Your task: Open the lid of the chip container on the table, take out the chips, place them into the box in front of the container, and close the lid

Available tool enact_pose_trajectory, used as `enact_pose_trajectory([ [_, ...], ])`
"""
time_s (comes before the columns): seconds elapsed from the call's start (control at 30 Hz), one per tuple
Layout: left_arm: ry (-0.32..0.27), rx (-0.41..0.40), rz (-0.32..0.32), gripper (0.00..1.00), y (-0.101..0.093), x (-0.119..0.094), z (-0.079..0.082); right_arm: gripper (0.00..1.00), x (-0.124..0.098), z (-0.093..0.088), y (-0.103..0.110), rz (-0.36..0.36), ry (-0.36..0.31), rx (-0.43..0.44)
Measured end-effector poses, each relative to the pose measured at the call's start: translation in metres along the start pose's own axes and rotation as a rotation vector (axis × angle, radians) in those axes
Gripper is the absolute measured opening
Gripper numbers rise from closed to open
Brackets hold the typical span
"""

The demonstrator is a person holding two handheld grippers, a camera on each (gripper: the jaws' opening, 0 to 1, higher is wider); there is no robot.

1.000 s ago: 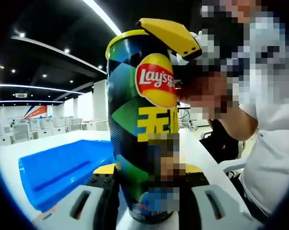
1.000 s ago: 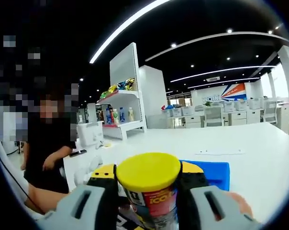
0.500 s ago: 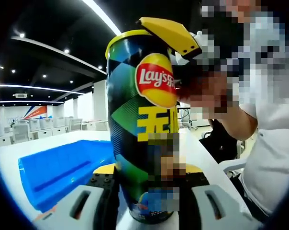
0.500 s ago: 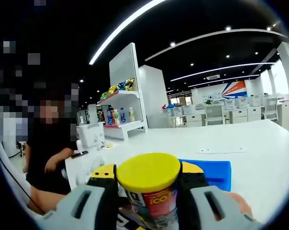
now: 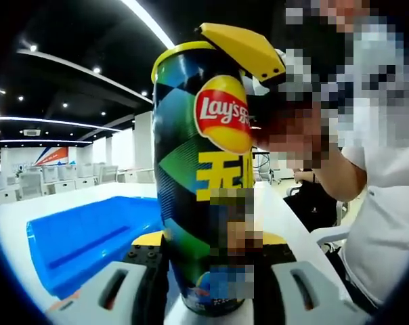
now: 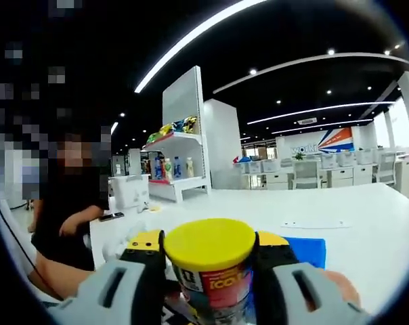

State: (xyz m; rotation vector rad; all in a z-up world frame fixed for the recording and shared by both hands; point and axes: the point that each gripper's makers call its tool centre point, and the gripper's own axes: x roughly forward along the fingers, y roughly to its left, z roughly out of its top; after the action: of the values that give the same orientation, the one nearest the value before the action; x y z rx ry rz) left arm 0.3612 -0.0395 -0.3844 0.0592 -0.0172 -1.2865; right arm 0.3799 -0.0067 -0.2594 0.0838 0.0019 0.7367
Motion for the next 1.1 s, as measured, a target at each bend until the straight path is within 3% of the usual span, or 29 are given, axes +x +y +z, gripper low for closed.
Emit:
enact_pose_trajectory([
  [0.17,0.003,0.000,0.004,0.47,0.000,0.000,0.000,0.49,-0.002,0.007,0.001,-0.028,-0.031,-0.140],
  [0.23,0.002,-0.001,0.005,0.47,0.000,0.000,0.000,0.54,-0.002,0.007,0.001,-0.047,-0.030,-0.188],
  [0.4,0.001,-0.001,0.005,0.47,0.000,0.000,0.000,0.61,0.000,0.007,0.004,-0.046,-0.039,-0.220],
  [0.6,-0.002,0.000,0.008,0.48,0.000,0.000,0.000,0.53,-0.002,0.015,0.002,-0.101,-0.078,-0.232],
  [0.7,-0.003,0.001,0.009,0.48,0.000,0.000,0.000,0.51,-0.001,0.013,0.002,-0.104,-0.056,-0.253],
  [1.1,-0.003,0.002,0.013,0.48,0.001,-0.001,0.000,0.51,0.002,0.009,0.001,-0.130,-0.035,-0.297],
])
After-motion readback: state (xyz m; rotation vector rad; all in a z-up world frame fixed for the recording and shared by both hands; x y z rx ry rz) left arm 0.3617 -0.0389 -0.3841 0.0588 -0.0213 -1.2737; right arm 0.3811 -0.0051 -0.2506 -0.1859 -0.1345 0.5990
